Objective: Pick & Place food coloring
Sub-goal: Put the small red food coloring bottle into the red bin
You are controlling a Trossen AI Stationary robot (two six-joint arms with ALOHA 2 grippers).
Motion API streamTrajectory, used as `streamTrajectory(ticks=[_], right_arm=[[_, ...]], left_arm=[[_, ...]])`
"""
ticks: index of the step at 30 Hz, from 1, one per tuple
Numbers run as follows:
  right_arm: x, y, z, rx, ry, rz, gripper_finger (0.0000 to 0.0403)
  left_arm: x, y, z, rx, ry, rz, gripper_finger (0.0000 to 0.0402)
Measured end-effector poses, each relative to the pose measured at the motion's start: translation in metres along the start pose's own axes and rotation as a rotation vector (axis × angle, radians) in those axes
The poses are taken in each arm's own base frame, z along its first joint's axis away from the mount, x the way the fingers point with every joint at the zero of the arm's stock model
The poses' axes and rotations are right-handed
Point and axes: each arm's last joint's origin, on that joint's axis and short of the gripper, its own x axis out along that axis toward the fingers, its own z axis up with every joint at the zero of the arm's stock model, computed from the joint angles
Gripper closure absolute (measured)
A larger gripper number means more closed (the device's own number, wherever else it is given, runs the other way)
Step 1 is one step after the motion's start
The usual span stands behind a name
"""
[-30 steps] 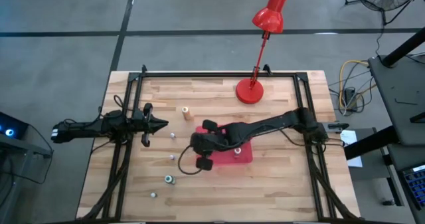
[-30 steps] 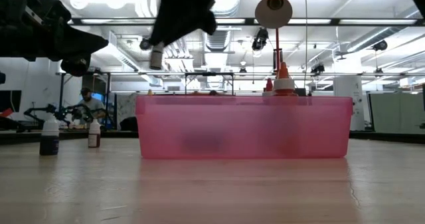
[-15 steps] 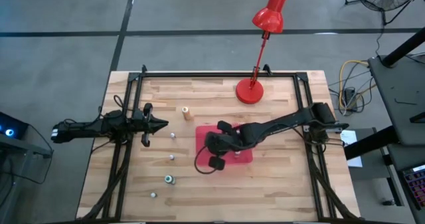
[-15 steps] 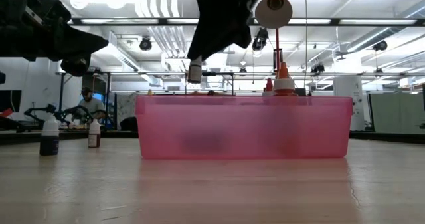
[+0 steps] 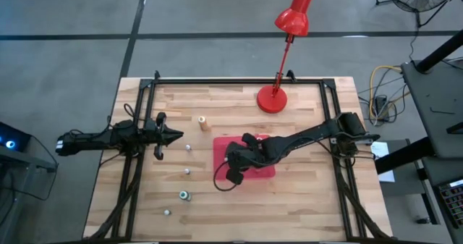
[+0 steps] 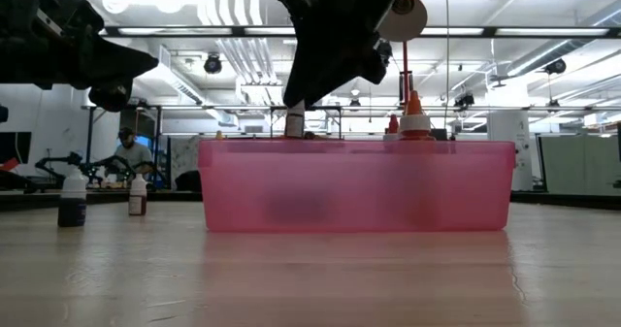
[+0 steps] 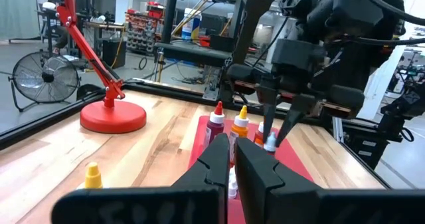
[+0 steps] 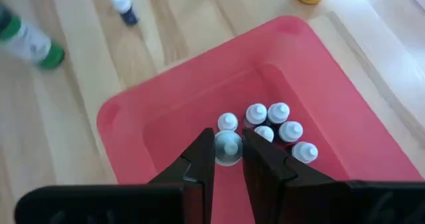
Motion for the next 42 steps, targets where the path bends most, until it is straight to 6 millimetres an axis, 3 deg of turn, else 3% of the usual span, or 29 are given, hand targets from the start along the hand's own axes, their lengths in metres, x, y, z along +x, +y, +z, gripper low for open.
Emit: streamTrajectory(ticks=[9, 21, 42], right_arm=[[0.026, 0.005, -0.007, 0.194, 0.044, -0.058, 0.0349], [0.054, 0.014, -0.008, 0.222, 0.091, -0.150, 0.0349], [0.062, 0.010, -0.018, 0.174, 0.112, -0.202, 0.0349]], left_arm=[[0.000, 0.000, 0.000, 0.000, 0.000, 0.000, 0.0402], [0.000, 0.000, 0.000, 0.000, 0.000, 0.001, 0.0402], [0.000, 0.000, 0.000, 0.000, 0.000, 0.000, 0.0402]])
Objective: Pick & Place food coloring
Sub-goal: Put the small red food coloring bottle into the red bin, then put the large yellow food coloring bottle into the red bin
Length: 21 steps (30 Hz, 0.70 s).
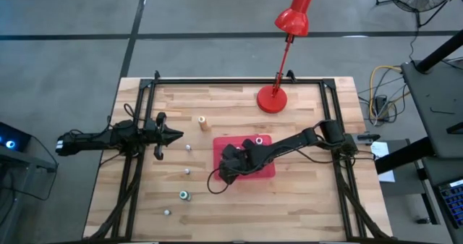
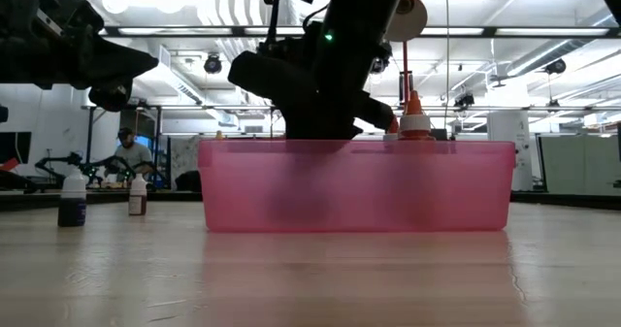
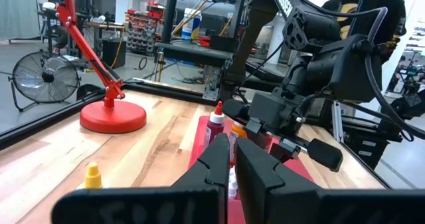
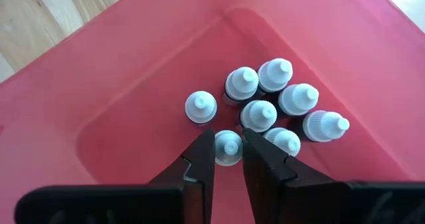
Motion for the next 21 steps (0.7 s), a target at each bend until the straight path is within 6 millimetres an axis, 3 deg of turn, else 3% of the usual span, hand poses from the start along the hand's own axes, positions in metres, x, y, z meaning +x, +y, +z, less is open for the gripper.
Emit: streamTrajectory(ticks=[10, 21], right_arm=[[0.0031, -0.0019, -0.0023, -0.009, 0.009, -0.005, 0.0345], [0.0043, -0.0024, -0.0037, 0.006, 0.018, -0.004, 0.0279]], left_arm=[[0.0000, 0.0000, 0.0000, 0.000, 0.000, 0.000, 0.0402], [0.0000, 0.0000, 0.0000, 0.000, 0.000, 0.000, 0.0402]])
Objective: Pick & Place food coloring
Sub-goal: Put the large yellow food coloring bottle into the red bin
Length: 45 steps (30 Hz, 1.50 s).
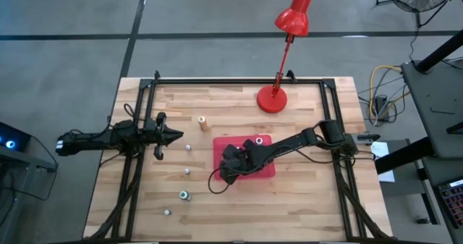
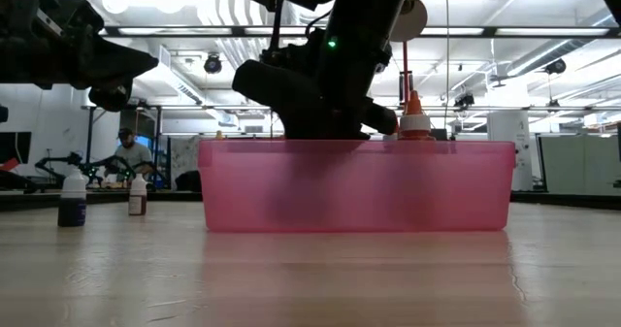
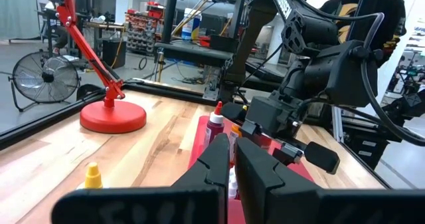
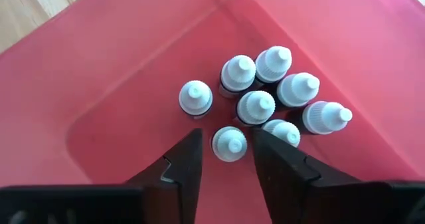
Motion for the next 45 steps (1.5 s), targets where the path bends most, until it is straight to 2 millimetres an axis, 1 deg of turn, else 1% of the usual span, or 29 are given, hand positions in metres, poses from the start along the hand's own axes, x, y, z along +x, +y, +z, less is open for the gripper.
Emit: streamTrajectory(ticks=[4, 8, 19, 25, 31, 35, 38, 42, 45], right_arm=[[0.000, 0.000, 0.000, -0.003, 0.000, 0.000, 0.0265], [-0.003, 0.002, 0.003, -0.012, -0.006, 0.011, 0.0259], [-0.017, 0.005, 0.013, -0.040, -0.031, 0.039, 0.0272], [-0.036, 0.001, 0.020, -0.049, -0.021, 0.015, 0.0275], [-0.063, -0.004, 0.031, -0.070, -0.014, 0.002, 0.0275], [-0.086, -0.005, 0.042, -0.129, -0.063, 0.050, 0.0275], [-0.099, -0.006, 0.047, -0.175, -0.102, 0.081, 0.0275], [-0.110, -0.015, 0.050, -0.220, -0.184, 0.140, 0.0275], [-0.117, -0.025, 0.044, -0.237, -0.230, 0.172, 0.0275]], left_arm=[[0.000, 0.000, 0.000, 0.000, 0.000, 0.000, 0.0402], [0.000, 0.000, 0.000, 0.000, 0.000, 0.000, 0.0402], [0.000, 0.000, 0.000, 0.000, 0.000, 0.000, 0.0402], [0.000, 0.000, 0.000, 0.000, 0.000, 0.000, 0.0402], [0.000, 0.000, 0.000, 0.000, 0.000, 0.000, 0.0402], [0.000, 0.000, 0.000, 0.000, 0.000, 0.000, 0.0402], [0.000, 0.000, 0.000, 0.000, 0.000, 0.000, 0.0402], [0.000, 0.000, 0.000, 0.000, 0.000, 0.000, 0.0402], [0.000, 0.000, 0.000, 0.000, 0.000, 0.000, 0.0402]])
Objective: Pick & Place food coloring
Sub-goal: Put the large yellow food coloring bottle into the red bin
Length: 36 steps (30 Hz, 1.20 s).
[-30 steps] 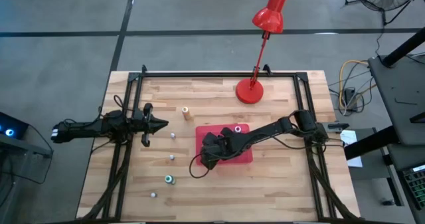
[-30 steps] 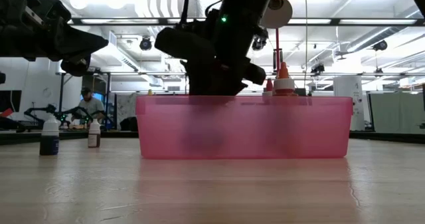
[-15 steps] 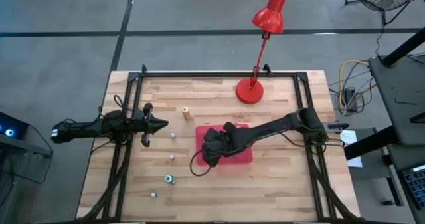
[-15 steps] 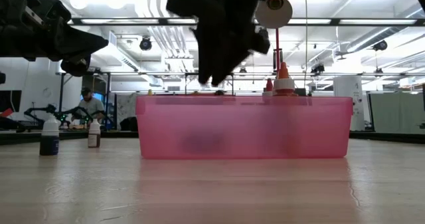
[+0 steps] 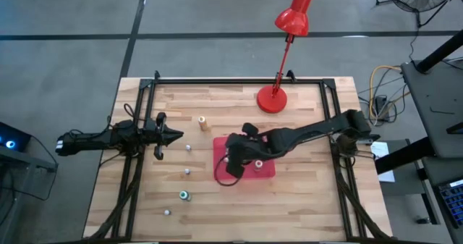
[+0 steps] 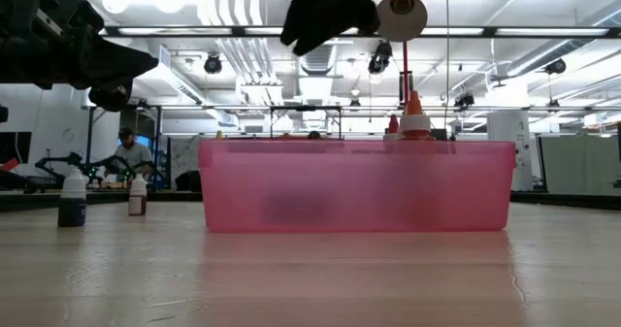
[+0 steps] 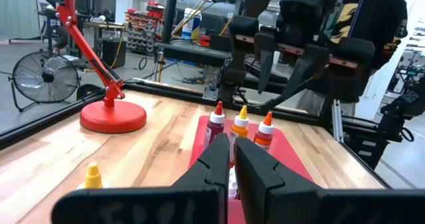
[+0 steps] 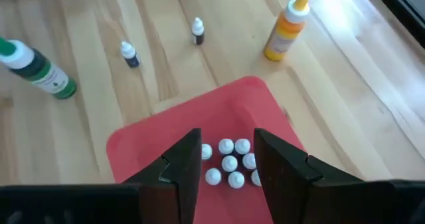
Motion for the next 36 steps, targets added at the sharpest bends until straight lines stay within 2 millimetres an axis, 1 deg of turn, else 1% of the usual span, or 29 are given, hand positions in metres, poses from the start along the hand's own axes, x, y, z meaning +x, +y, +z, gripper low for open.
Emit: streamTrajectory(ticks=[6, 9, 11, 15, 18, 23, 27, 30, 36], right_arm=[[-0.021, -0.025, -0.026, 0.031, -0.054, 0.032, 0.0275], [-0.035, -0.038, -0.039, 0.060, -0.115, 0.081, 0.0275], [-0.045, -0.045, -0.047, 0.049, -0.152, 0.145, 0.0275], [-0.064, -0.056, -0.063, -0.002, -0.248, 0.326, 0.0275], [-0.072, -0.066, -0.074, -0.064, -0.323, 0.418, 0.0275], [-0.076, -0.092, -0.092, -0.074, -0.449, 0.416, 0.0275], [-0.074, -0.113, -0.113, -0.050, -0.515, 0.398, 0.0275], [-0.074, -0.127, -0.127, -0.029, -0.530, 0.373, 0.0275], [-0.072, -0.145, -0.146, -0.002, -0.544, 0.341, 0.0275]], left_arm=[[0.000, 0.000, 0.000, 0.000, 0.000, 0.000, 0.0402], [0.000, 0.000, 0.000, 0.000, 0.000, 0.000, 0.0402], [0.000, 0.000, 0.000, 0.000, 0.000, 0.000, 0.0402], [0.000, 0.000, 0.000, 0.000, 0.000, 0.000, 0.0402], [0.000, 0.000, 0.000, 0.000, 0.000, 0.000, 0.0402], [0.000, 0.000, 0.000, 0.000, 0.000, 0.000, 0.0402], [0.000, 0.000, 0.000, 0.000, 0.000, 0.000, 0.0402], [0.000, 0.000, 0.000, 0.000, 0.000, 0.000, 0.0402], [0.000, 0.000, 0.000, 0.000, 0.000, 0.000, 0.0402]])
